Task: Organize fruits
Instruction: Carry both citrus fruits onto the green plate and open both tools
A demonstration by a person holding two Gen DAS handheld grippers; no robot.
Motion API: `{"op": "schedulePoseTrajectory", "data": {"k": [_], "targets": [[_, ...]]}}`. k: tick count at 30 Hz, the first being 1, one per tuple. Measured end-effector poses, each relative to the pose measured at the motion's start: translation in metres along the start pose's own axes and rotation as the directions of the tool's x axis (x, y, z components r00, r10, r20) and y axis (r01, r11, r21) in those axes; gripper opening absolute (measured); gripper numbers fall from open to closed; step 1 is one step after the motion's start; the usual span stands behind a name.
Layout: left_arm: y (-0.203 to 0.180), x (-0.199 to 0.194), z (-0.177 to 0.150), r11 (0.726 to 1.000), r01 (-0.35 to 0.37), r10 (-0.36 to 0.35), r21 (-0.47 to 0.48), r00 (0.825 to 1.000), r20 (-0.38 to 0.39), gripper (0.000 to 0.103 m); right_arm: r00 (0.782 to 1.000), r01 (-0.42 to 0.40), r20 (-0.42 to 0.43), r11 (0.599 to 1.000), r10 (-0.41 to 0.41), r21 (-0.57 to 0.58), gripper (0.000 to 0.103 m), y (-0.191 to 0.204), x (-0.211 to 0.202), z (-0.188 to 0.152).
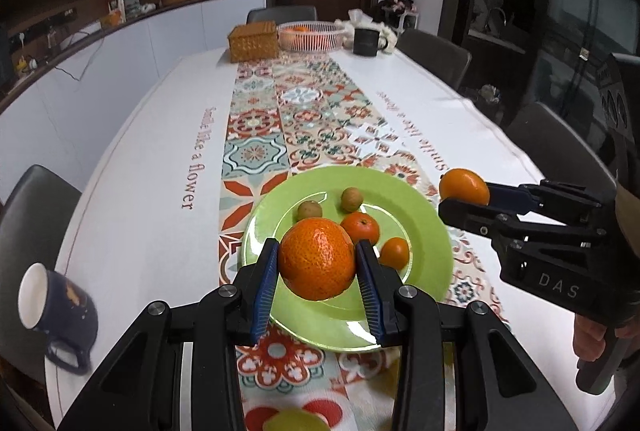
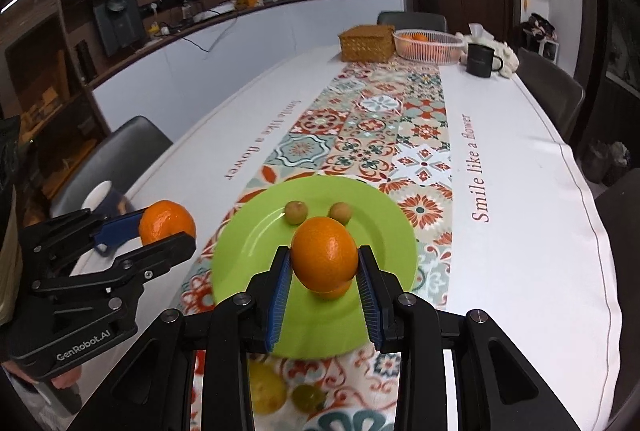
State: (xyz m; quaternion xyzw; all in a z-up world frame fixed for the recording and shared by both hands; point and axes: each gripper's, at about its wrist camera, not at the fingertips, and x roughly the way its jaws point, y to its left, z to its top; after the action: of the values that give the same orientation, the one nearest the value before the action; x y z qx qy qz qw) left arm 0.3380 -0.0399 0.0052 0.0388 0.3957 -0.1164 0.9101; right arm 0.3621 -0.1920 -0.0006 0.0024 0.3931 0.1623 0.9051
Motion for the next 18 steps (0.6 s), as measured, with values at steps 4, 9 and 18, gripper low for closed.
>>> {"op": "schedulePoseTrajectory", "data": {"k": [4,9,18], "targets": [[0.004,0.026,0.003,1.000,-0.006,0.006,0.003,0.999,-0.044,0.038,0.999,0.014,-0.050,1.000,-0.014,0.004,0.034,-0.010,0.027,0.007],[0.007,0.050,0.002,1.000,-0.005,0.006,0.006,0.995,-0.096,0.038,0.995,0.019,-0.097,1.000,-0.018,0.011,0.034,-0.019,0.052,0.006],[0.012,0.083,-0.006,0.999,0.017,-0.022,-0.032,0.982,-0.189,0.038,0.989,0.016,-0.151,1.000,-0.012,0.023,0.034,-0.025,0.078,-0.002]]}}
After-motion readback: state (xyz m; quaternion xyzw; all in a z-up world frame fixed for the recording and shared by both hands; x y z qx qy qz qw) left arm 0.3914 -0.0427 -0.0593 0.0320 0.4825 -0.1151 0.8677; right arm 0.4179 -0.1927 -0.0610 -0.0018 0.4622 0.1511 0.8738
